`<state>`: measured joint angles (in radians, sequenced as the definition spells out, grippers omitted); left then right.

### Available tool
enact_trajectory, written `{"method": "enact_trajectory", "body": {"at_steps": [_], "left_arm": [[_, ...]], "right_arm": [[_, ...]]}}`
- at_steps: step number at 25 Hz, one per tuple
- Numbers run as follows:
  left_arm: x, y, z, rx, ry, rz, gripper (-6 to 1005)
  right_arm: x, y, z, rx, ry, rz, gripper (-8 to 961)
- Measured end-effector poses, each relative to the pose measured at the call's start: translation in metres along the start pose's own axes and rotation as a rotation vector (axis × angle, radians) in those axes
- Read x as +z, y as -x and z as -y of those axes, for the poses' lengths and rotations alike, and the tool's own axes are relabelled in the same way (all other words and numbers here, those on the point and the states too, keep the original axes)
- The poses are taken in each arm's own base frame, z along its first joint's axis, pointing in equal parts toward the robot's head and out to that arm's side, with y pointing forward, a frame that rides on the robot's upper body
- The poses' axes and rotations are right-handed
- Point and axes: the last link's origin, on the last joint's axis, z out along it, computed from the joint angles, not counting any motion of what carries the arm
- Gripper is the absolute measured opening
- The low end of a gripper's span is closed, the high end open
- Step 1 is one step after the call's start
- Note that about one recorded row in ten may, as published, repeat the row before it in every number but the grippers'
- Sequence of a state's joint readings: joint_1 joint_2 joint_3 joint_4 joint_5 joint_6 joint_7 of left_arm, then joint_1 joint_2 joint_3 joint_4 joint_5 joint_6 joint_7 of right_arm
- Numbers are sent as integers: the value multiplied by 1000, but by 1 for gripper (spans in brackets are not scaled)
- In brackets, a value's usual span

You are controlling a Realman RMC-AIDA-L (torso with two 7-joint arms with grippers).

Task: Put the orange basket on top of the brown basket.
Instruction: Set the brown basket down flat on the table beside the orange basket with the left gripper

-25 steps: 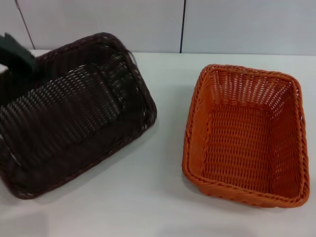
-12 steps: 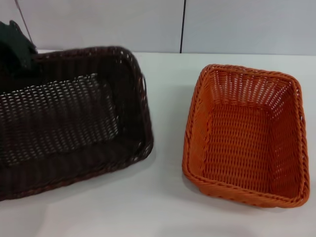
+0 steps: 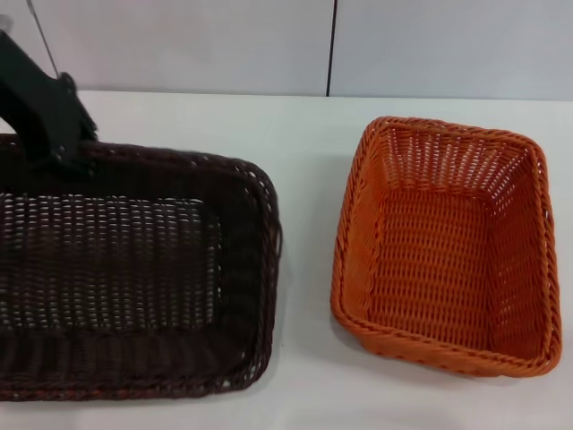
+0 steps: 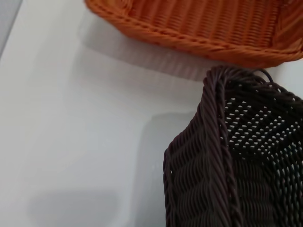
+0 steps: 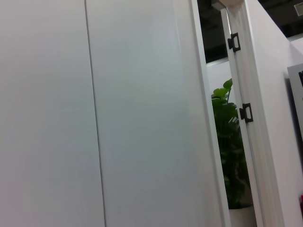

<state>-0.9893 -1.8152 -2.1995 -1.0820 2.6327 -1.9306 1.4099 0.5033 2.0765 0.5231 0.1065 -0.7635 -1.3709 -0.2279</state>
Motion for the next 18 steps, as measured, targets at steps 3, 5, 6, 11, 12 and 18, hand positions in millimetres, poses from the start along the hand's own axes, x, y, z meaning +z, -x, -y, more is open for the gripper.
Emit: {"method": "enact_trajectory", "body": {"at_steps": [3,5,6,11,12,18], "left_arm": [[7,-10,0,35,5,-18,180],[11,-12,0,42,5,-24,180],[19,-18,1,52,8,-35,180],[45,-29,3,66,5,-47,181],[49,-31,3,70,1,-50,181],[77,-37,6,102,-19,-43,181]], "right_arm": [[-1,0,-1,0,3,-1,772],[-1,0,-1,-1,6,0,772],[-1,0,-1,-1,7,1,772],[-1,0,-2,2,9,2,772],[-1,0,-1,1,9,3,773],[-1,0,3,-8,3,6,772]]}}
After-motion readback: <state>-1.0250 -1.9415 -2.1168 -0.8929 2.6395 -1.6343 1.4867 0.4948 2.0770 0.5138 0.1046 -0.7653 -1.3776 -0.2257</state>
